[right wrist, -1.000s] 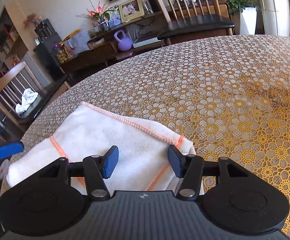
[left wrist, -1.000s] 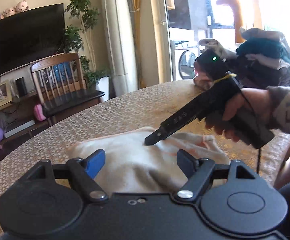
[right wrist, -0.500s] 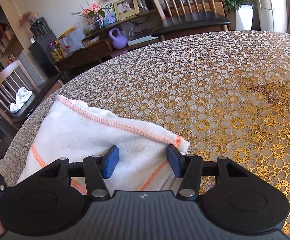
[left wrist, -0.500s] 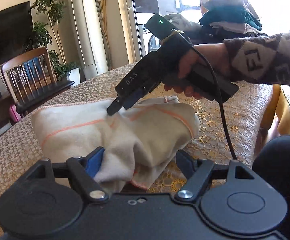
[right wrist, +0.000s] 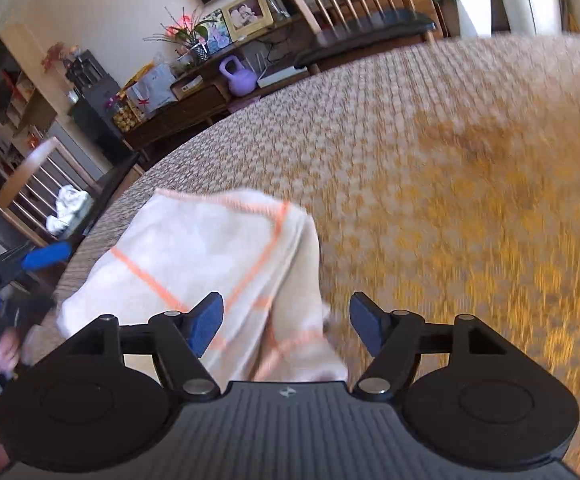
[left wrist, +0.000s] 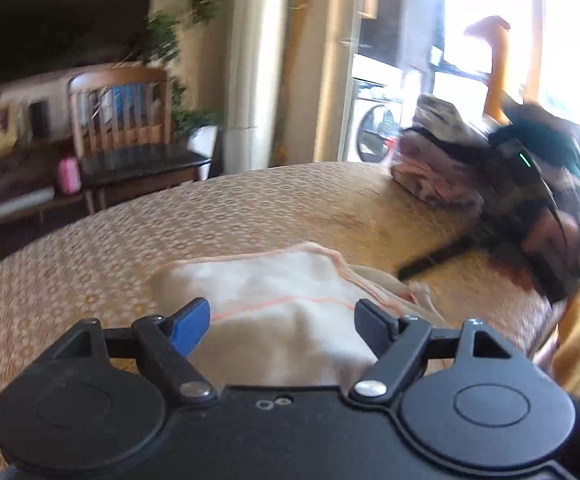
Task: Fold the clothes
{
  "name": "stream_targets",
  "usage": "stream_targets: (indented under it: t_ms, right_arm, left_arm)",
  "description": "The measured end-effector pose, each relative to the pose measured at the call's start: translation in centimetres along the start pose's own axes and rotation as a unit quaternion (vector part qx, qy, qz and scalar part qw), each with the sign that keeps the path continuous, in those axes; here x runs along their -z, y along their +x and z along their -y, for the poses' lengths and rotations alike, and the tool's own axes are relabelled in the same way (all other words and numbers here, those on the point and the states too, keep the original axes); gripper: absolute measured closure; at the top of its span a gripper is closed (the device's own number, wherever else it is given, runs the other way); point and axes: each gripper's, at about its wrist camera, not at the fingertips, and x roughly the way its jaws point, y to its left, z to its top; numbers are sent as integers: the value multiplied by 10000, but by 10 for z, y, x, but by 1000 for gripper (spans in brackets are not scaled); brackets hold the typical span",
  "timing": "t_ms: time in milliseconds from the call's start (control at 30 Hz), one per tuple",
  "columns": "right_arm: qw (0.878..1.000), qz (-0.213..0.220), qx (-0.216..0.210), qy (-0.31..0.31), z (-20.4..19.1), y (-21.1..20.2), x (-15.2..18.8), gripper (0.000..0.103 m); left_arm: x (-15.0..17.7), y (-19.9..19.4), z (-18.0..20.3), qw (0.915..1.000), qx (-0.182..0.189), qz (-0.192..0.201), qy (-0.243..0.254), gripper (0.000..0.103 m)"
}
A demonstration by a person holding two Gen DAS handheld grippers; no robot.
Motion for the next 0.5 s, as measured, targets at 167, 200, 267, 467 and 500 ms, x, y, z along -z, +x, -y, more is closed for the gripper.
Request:
stream_targets:
  t_ms: [167, 200, 267, 467, 500]
  right_arm:
    - [9994, -59, -244, 235, 6, 6, 12, 34]
    - [9994, -65, -248, 218, 4, 8, 12, 34]
    - [9992, -84, -326, 197, 3, 12, 12, 33]
    - [9989, -55, -446, 164, 8, 16, 12, 29]
    - [9987, -42, -462, 200, 11, 16, 12, 29]
  left_arm:
    - [0, 33, -55, 9886, 277, -760, -1270, 0]
    - [1, 38, -61, 9857, 337, -818, -1435, 0]
    - [5, 45, -72, 9801, 492, -807, -1746, 0]
    - [16, 71, -99, 9522, 1017, -871, -2746, 0]
    - [19, 75, -105, 9460, 1121, -887, -2908, 0]
